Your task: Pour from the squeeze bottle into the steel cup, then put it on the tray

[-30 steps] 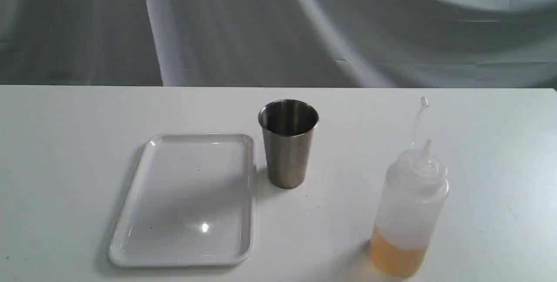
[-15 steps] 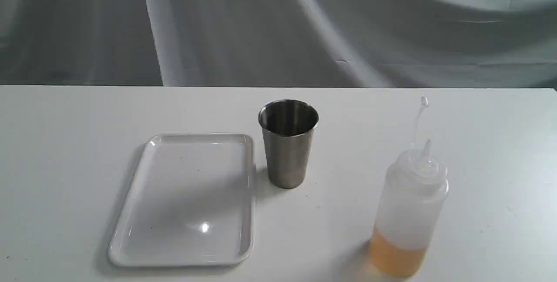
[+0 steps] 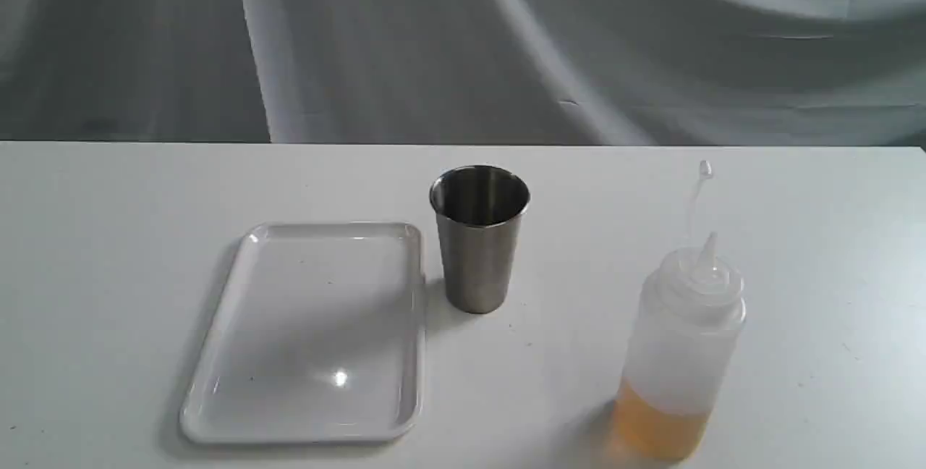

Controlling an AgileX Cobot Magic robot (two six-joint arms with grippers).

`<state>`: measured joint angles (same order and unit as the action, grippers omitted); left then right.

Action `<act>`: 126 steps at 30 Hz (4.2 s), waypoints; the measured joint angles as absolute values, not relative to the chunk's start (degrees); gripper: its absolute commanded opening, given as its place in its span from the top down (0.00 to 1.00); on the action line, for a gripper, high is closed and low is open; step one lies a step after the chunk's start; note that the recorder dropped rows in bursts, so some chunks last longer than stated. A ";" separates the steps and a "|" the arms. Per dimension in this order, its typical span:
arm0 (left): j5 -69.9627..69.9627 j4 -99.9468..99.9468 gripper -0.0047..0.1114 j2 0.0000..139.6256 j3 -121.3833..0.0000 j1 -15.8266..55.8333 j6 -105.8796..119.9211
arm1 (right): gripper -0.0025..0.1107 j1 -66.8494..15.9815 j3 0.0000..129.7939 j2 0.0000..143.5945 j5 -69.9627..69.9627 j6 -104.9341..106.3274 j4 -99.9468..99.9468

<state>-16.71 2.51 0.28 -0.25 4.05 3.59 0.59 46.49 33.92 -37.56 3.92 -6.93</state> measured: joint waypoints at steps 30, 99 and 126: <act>-16.71 2.51 0.89 0.28 -0.26 4.05 3.59 | 0.98 0.59 33.82 38.26 -21.94 6.10 -10.22; -16.71 2.51 0.89 0.28 -0.26 4.05 3.59 | 0.15 -13.96 12.90 71.56 12.59 6.07 -12.99; -16.71 2.51 0.89 0.28 -0.26 4.05 3.59 | 0.07 -16.55 12.66 82.34 28.62 5.84 -15.20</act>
